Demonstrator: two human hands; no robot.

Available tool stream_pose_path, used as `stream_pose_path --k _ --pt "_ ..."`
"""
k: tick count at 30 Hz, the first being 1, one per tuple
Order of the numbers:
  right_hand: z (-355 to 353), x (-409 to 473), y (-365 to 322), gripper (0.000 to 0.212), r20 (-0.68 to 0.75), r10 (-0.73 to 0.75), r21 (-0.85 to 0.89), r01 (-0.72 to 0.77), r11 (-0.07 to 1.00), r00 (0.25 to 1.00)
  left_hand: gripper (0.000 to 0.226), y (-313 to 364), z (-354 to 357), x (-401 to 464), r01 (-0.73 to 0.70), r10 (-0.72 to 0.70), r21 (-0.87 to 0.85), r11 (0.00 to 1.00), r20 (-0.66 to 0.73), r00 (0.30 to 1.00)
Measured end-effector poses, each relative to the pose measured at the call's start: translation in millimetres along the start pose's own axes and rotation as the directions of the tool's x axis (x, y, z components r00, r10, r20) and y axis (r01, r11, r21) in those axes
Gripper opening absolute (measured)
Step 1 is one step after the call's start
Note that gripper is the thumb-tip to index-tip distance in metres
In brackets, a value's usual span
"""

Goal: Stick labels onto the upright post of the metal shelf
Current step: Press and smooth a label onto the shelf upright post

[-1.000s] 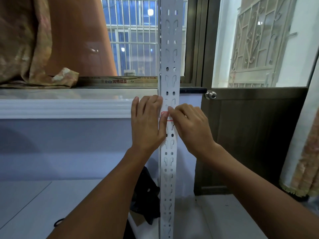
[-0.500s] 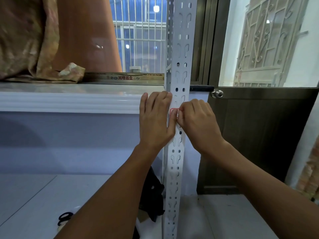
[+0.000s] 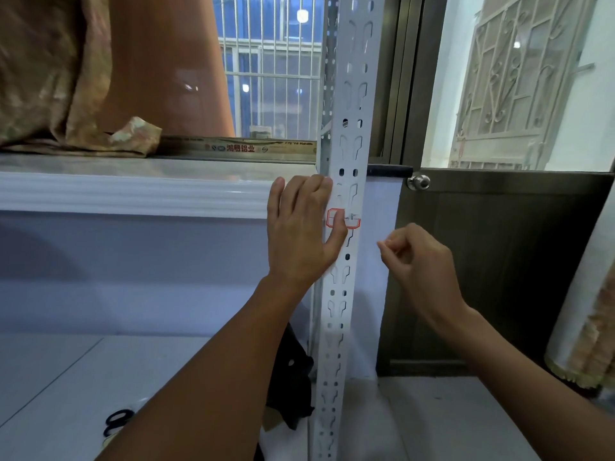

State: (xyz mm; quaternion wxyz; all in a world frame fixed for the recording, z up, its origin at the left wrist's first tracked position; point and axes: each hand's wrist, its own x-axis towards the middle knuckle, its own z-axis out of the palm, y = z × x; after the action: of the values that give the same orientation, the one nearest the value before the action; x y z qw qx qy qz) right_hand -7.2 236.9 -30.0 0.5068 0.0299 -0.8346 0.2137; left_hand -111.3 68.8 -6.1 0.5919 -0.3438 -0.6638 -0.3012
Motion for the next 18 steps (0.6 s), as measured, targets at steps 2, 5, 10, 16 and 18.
stream_pose_path --k 2,5,10,16,18 --pt "-2 7 -14 0.018 -0.006 0.007 0.077 -0.007 0.997 1.000 0.041 0 0 0 -0.004 0.004 0.015 1.000 -0.003 1.000" --pt "-5 13 -33 0.032 -0.022 0.020 0.181 -0.016 0.983 1.000 0.041 -1 1 -1 -0.019 0.019 0.027 0.999 -0.008 1.000" --pt "-6 8 -41 0.011 0.256 -0.052 0.200 -0.001 0.980 0.965 0.039 1 0 -1 -0.023 0.023 0.018 1.000 -0.002 1.000" --pt "-5 14 -38 0.012 0.019 -0.027 0.201 0.023 0.979 0.999 0.046 1 -1 0 -0.006 0.006 0.001 1.000 0.025 1.000" --pt "-4 20 -36 0.017 -0.033 -0.079 0.146 0.083 0.986 0.996 0.048 1 -1 0 -0.001 0.001 0.008 1.000 0.034 0.999"
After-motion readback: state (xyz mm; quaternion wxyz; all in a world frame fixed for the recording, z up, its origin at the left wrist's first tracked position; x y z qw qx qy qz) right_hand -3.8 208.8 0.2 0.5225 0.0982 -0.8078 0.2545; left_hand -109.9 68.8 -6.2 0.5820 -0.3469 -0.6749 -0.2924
